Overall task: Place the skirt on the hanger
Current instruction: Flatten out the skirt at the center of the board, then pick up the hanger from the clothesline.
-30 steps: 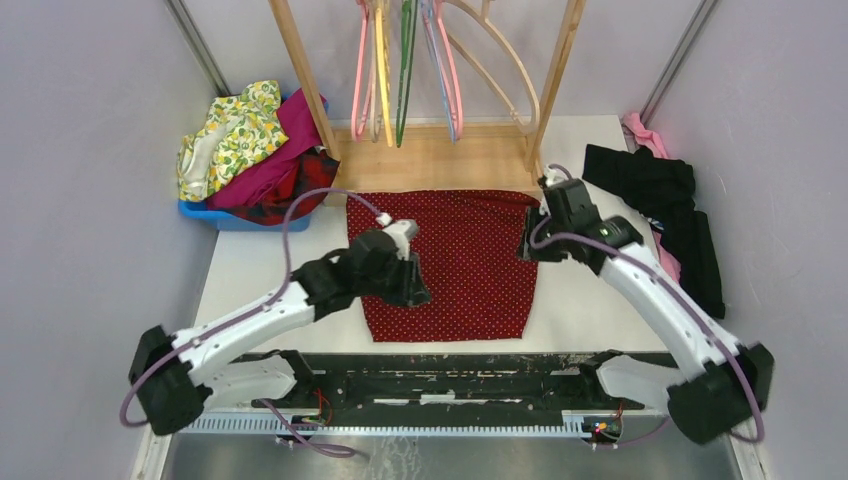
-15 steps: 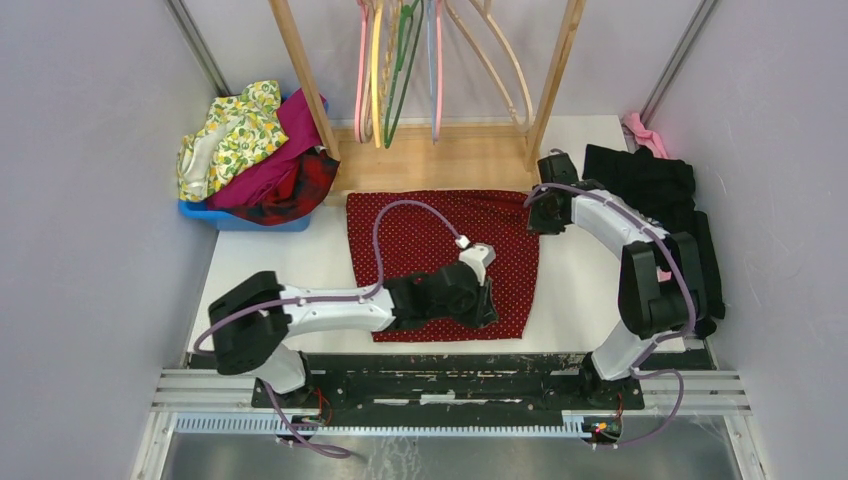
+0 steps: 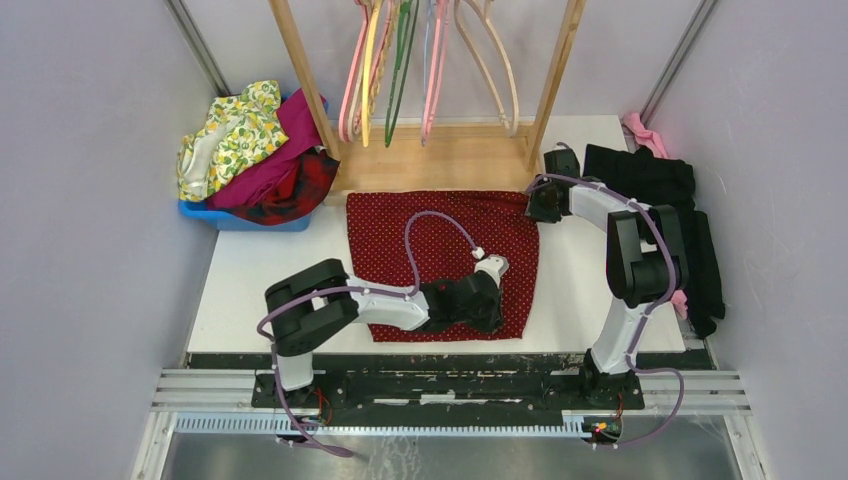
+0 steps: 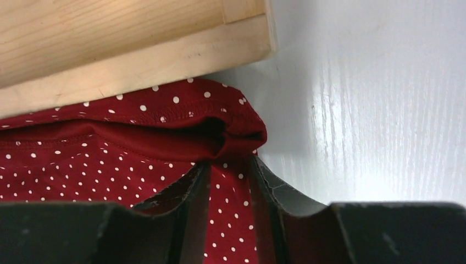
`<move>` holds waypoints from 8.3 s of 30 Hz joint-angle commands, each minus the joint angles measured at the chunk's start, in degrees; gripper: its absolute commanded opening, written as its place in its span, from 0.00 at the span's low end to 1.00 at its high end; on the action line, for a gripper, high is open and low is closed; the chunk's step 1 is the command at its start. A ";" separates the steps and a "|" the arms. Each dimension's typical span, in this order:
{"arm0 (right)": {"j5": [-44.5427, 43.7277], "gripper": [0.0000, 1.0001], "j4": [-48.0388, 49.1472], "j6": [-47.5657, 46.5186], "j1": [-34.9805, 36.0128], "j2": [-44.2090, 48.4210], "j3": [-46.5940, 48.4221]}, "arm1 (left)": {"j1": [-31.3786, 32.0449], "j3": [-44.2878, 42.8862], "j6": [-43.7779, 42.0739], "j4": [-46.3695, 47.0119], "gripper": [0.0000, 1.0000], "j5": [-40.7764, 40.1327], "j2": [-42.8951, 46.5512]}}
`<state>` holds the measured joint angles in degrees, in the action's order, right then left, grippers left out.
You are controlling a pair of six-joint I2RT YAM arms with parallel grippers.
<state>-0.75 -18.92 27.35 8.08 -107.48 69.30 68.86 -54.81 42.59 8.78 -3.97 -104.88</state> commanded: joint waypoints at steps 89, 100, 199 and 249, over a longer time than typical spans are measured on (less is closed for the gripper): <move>9.41 0.37 -11.57 -2.58 -3.51 10.73 15.48 | -0.11 5.65 -0.76 -8.94 0.43 -2.93 15.95; 17.43 0.46 -14.38 -2.13 -3.23 28.81 3.15 | -6.78 1.18 -5.81 -21.80 0.64 -5.42 29.57; -10.15 0.50 -23.62 -4.55 30.40 -5.62 75.80 | -61.96 3.29 -12.62 -33.35 0.83 22.32 52.95; -18.41 0.57 -21.09 -14.76 27.43 -1.05 69.25 | -61.94 2.85 -12.89 -32.16 0.82 23.13 51.60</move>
<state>-18.65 -42.09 14.00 36.53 -107.79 134.23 7.18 -50.81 29.08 -26.30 18.13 -52.97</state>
